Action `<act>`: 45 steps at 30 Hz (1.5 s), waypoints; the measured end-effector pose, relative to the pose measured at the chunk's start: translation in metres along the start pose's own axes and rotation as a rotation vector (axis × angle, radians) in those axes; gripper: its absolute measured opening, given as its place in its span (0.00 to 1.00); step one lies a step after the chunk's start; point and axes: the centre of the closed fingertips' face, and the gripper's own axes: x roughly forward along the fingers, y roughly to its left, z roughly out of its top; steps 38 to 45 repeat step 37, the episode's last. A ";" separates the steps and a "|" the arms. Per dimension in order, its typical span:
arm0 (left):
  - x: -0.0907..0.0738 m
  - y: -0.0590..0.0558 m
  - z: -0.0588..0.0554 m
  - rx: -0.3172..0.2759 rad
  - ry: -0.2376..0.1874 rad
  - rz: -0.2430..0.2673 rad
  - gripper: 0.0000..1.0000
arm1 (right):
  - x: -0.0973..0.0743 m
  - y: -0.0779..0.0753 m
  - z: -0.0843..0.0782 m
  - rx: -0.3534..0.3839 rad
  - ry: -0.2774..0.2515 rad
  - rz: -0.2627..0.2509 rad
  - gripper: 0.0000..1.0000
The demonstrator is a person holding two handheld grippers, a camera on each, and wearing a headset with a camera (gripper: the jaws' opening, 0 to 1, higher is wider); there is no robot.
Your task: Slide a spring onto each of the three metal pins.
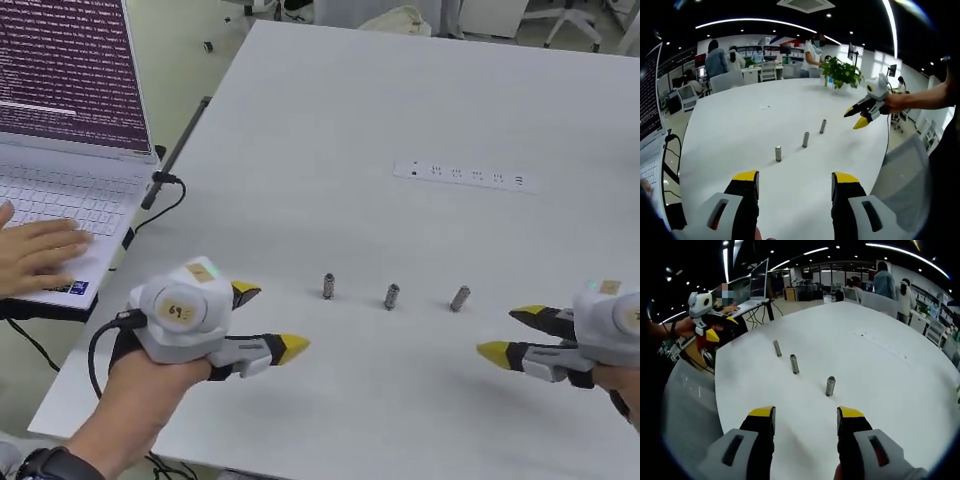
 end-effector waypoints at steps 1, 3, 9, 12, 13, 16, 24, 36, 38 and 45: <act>0.000 0.000 0.000 0.001 0.001 -0.001 0.54 | -0.001 0.001 -0.002 0.009 -0.003 -0.001 0.49; 0.000 -0.001 -0.001 0.004 0.003 -0.003 0.54 | -0.005 0.005 -0.006 0.020 -0.006 -0.005 0.50; 0.000 -0.003 -0.001 0.009 0.000 -0.008 0.54 | -0.012 0.012 -0.015 0.045 -0.019 -0.016 0.52; -0.001 -0.004 -0.001 0.013 0.000 -0.010 0.55 | -0.016 0.015 -0.020 0.056 -0.021 -0.020 0.54; -0.002 -0.005 0.000 0.012 -0.003 -0.010 0.55 | -0.017 0.017 -0.022 0.059 -0.022 -0.020 0.55; -0.004 -0.006 -0.001 0.015 -0.004 -0.009 0.56 | -0.019 0.022 -0.024 0.059 -0.021 -0.020 0.56; -0.010 -0.011 -0.005 0.027 0.000 -0.013 0.59 | -0.023 0.035 -0.028 0.074 -0.038 -0.022 0.61; -0.017 -0.009 -0.012 0.023 0.003 -0.001 0.67 | -0.027 0.041 -0.032 0.072 -0.031 -0.022 0.70; -0.018 -0.009 -0.012 0.020 0.003 0.001 0.68 | -0.027 0.041 -0.032 0.071 -0.029 -0.021 0.70; -0.018 -0.009 -0.012 0.020 0.003 0.001 0.68 | -0.027 0.041 -0.032 0.071 -0.029 -0.021 0.70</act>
